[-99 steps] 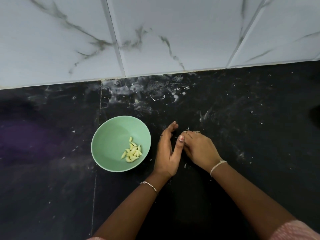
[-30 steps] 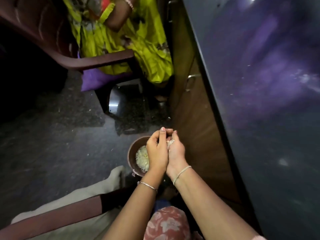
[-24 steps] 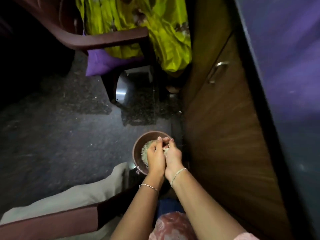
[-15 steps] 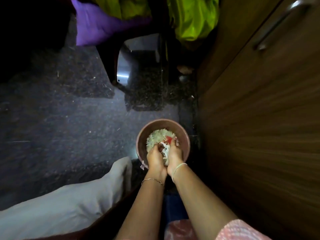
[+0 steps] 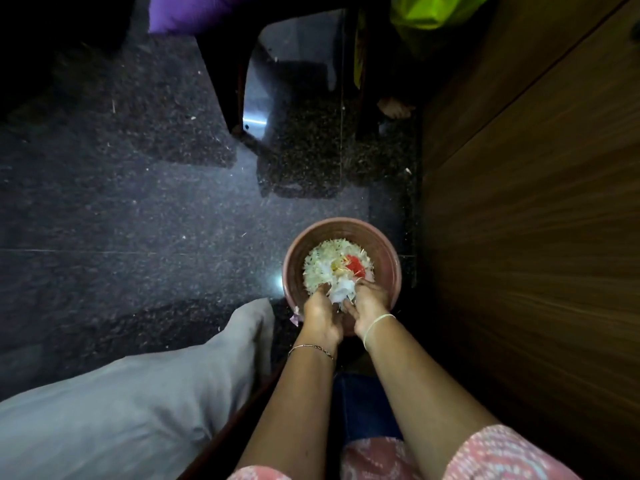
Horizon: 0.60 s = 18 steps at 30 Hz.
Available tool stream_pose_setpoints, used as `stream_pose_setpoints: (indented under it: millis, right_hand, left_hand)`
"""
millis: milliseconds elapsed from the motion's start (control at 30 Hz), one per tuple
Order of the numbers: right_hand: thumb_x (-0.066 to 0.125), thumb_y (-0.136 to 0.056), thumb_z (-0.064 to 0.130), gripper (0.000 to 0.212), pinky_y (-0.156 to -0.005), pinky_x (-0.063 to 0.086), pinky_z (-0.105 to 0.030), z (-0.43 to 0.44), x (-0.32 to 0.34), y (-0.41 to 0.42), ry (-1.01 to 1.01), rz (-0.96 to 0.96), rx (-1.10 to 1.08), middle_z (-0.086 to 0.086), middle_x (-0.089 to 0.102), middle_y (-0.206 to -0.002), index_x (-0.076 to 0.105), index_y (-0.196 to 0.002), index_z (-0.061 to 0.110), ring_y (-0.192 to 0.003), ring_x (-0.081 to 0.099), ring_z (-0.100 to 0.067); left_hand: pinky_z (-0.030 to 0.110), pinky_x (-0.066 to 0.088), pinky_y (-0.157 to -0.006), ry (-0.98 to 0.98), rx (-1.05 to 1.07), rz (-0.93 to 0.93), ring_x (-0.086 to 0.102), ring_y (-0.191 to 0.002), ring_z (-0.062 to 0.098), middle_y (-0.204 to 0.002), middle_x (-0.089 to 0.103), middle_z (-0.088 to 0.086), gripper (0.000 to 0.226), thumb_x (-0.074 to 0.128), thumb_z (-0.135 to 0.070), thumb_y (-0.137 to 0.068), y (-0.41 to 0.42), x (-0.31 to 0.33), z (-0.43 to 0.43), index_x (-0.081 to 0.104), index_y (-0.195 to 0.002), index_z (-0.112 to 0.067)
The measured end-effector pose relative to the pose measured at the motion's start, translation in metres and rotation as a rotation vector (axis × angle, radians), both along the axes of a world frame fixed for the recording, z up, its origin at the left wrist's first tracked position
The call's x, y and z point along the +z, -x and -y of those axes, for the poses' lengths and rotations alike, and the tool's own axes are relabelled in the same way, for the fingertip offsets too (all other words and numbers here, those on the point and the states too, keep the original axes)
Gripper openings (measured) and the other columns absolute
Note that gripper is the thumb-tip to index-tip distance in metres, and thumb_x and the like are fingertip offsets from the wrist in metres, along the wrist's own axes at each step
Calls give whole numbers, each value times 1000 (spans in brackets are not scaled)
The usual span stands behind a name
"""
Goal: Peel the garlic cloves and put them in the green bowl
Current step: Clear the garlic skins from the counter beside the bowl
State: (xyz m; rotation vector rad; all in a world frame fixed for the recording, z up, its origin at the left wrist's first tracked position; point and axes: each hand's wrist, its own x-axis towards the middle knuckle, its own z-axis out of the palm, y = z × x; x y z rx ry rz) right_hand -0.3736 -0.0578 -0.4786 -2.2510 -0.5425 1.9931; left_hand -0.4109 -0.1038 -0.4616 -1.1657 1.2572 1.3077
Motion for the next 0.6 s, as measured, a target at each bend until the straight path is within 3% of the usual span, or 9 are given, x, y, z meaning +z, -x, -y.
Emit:
stream_pose_setpoints:
  millis: [167, 267, 333, 400, 467, 533, 600]
  right_hand:
    - [60, -82, -16, 30, -45, 53, -22, 2, -10, -4, -49, 16, -37, -8, 60, -74, 55, -71, 11, -68, 61, -25]
    - [63, -80, -17, 33, -40, 50, -22, 2, -11, -7, -98, 17, 19, -9, 61, -76, 52, -78, 14, -62, 62, -21]
    - [62, -87, -7, 27, -43, 51, -24, 0, -11, -8, -134, 29, 63, -10, 63, -81, 49, -81, 16, -64, 62, -22]
    - [51, -98, 11, 13, -50, 50, -25, -1, -11, -8, -135, 33, 137, -14, 67, -91, 55, -87, 15, -67, 62, -20]
    - [36, -105, 30, 31, -54, 48, -22, -4, -5, -7, -90, -26, 141, -13, 68, -98, 60, -109, 10, -70, 60, -16]
    - [24, -104, 48, 55, -70, 47, -21, -8, -1, -8, -31, -65, 171, -6, 65, -103, 57, -123, 8, -84, 60, -17]
    - [19, -100, 58, 70, -94, 41, -28, -9, 4, -7, 24, -72, 247, -5, 60, -124, 53, -136, 8, -112, 56, -22]
  left_hand:
    - [27, 47, -51, 13, -93, 32, 52, -62, 20, -55, 61, 10, 36, 37, -21, -103, -4, 2, -7, 55, -76, -6]
    - [26, 46, -47, 24, -64, -3, 53, -63, 19, -60, 63, 7, 26, 39, -20, -103, -5, 8, -10, 58, -94, -3]
    - [27, 47, -49, 16, -68, -24, 55, -64, 20, -74, 62, 7, 20, 42, -20, -101, -8, 6, -11, 57, -112, -11]
    - [30, 47, -55, -1, -95, 8, 56, -65, 20, -72, 61, 7, 17, 44, -23, -101, -12, 2, -9, 57, -99, -12]
    - [31, 49, -68, -51, -133, 44, 59, -76, 22, -67, 68, 7, 24, 45, -26, -100, -17, -3, -9, 61, -93, -10]
    - [36, 47, -96, -90, -255, 58, 60, -111, 30, -101, 72, 14, 34, 44, -32, -101, -24, 1, -12, 63, -114, -7]
    - [41, 34, -112, -113, -305, 52, 42, -137, 32, -141, 51, 18, 45, 43, -31, -101, -30, 2, -16, 49, -138, -5]
